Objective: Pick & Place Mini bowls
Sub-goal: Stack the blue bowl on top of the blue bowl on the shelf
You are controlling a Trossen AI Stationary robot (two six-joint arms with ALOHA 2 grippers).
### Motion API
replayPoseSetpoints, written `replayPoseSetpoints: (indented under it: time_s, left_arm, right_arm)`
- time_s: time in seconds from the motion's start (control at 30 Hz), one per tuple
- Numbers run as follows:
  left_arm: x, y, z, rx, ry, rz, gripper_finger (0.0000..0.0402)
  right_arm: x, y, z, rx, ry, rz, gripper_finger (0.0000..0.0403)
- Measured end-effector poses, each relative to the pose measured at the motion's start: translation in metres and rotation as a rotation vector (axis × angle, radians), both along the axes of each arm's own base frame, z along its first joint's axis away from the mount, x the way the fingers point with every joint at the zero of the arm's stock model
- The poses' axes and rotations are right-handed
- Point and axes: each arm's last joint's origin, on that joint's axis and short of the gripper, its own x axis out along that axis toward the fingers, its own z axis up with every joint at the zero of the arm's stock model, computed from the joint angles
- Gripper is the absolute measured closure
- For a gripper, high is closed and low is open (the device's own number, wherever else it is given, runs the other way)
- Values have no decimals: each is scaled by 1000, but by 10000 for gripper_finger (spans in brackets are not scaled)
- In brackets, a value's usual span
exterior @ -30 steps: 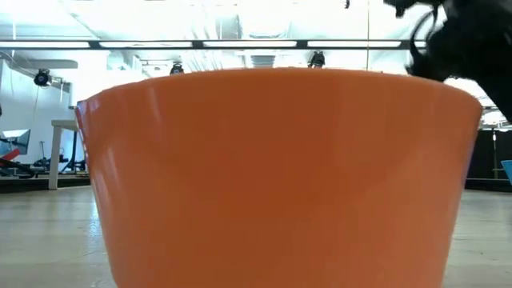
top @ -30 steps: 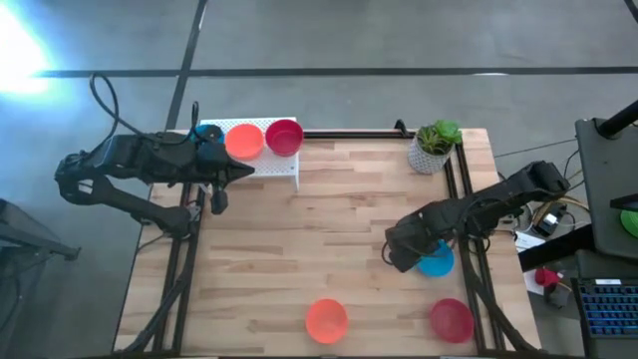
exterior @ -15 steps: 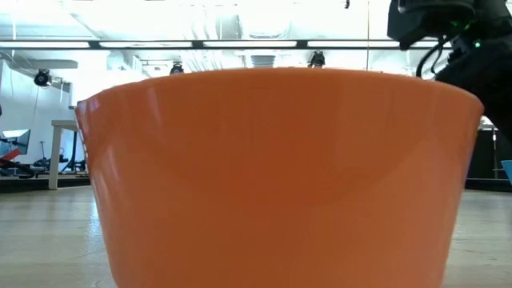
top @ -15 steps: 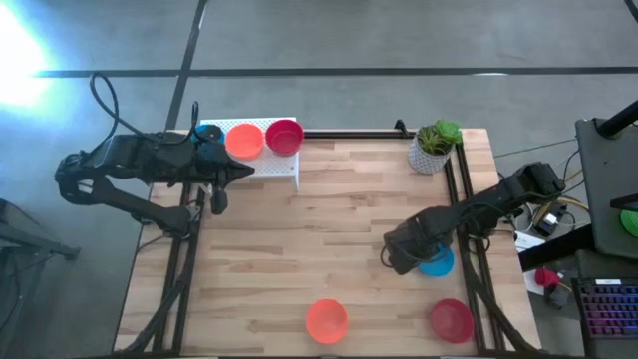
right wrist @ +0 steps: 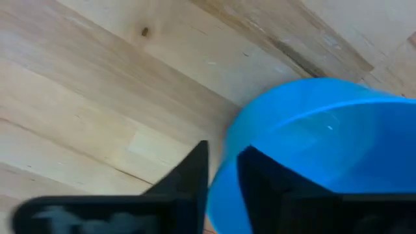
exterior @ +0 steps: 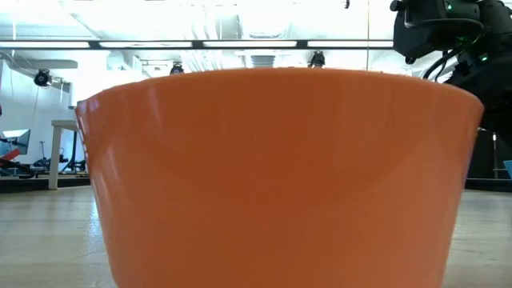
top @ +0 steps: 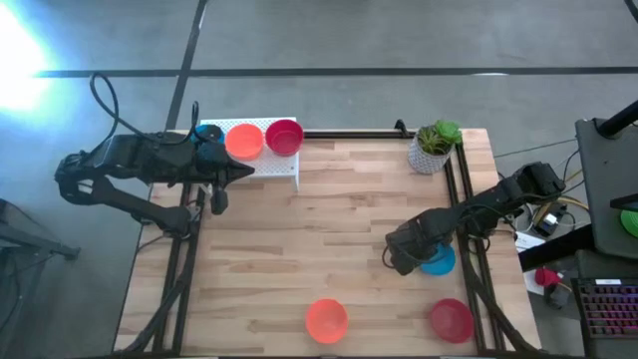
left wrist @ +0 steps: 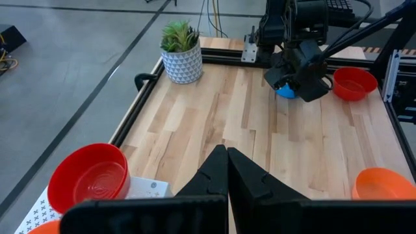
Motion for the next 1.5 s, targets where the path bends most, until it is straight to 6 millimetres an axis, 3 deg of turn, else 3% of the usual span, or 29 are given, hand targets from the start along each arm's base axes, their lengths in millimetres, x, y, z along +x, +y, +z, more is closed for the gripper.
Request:
replayPoseSetpoints:
  time_s: [0.1,0.3,0.53,0.8,1.07,1.2,1.5]
  left_arm:
    - [0,0,0,0,0,0,402]
    - [0,0,0,1,0,-1,402]
    - [0,0,0,1,1,-1,402]
    - [-1,0,-1,-1,15,1,402]
    - [-1,0,-2,-25,20,13,402]
    - [-1,0,-2,-26,19,13,401]
    - [-2,0,-2,-27,22,14,401]
  right_arm:
    - [0,0,0,-16,-5,0,382]
    - [9,1,11,-31,-57,-1,393]
    - [37,4,53,-82,-231,55,395]
    - [62,-14,105,-231,-420,114,395]
    - [79,-34,130,-313,-514,188,395]
    - [104,-37,133,-333,-526,305,395]
    - [174,-38,136,-301,-611,768,395]
